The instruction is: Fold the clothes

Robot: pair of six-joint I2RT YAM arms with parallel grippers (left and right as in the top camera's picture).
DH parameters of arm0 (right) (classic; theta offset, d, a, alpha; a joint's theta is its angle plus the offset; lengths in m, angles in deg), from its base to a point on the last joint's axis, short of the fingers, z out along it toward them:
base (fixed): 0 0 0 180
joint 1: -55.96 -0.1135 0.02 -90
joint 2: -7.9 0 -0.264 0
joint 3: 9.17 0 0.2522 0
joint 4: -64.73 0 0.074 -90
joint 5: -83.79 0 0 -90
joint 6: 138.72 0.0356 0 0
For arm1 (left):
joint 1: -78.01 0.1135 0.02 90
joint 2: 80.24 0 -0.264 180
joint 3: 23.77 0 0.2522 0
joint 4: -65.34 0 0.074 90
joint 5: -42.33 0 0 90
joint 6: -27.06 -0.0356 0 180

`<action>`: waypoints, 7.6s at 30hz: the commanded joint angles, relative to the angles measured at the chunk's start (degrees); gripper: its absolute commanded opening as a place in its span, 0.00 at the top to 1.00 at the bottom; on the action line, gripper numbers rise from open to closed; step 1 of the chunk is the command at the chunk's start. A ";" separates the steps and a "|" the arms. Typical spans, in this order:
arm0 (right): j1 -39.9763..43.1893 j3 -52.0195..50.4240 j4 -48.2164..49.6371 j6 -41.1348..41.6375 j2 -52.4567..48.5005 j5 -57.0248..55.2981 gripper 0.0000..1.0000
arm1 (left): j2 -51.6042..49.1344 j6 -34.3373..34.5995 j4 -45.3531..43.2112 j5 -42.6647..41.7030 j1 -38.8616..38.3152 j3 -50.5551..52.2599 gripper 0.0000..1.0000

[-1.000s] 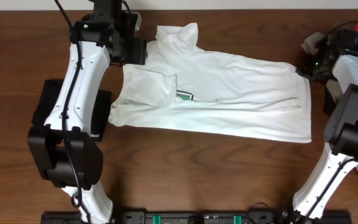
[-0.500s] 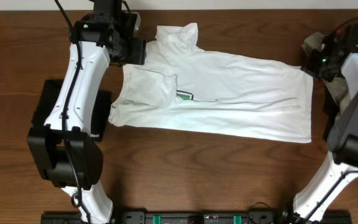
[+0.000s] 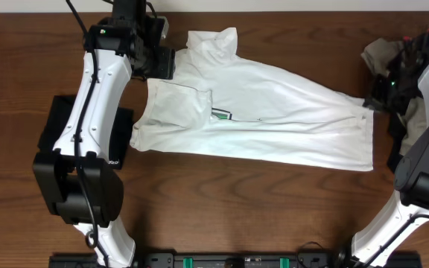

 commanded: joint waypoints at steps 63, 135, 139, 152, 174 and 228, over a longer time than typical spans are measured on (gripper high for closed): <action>-1.44 0.48 -11.87 -10.56 0.44 13.97 0.62 | -27.06 11.63 -47.69 -4.24 -6.14 -0.66 0.36; -1.44 0.48 -11.52 -10.47 0.44 13.97 0.53 | -2.01 4.20 -12.31 -3.61 -6.10 6.75 0.42; -1.44 0.48 -11.69 -10.51 0.44 13.94 0.53 | -8.94 4.31 -20.13 -3.61 -6.08 6.78 0.40; -1.44 0.44 -11.67 -10.51 0.44 13.94 0.53 | -20.06 4.66 -29.94 -2.47 -6.08 6.78 0.42; -1.44 0.44 -11.45 -10.51 0.44 13.94 0.53 | -8.90 3.45 -21.14 -0.52 -6.10 6.21 0.94; -3.19 0.37 -10.60 -10.49 0.44 11.76 0.53 | -18.60 0.94 -23.74 3.89 -6.25 7.30 0.66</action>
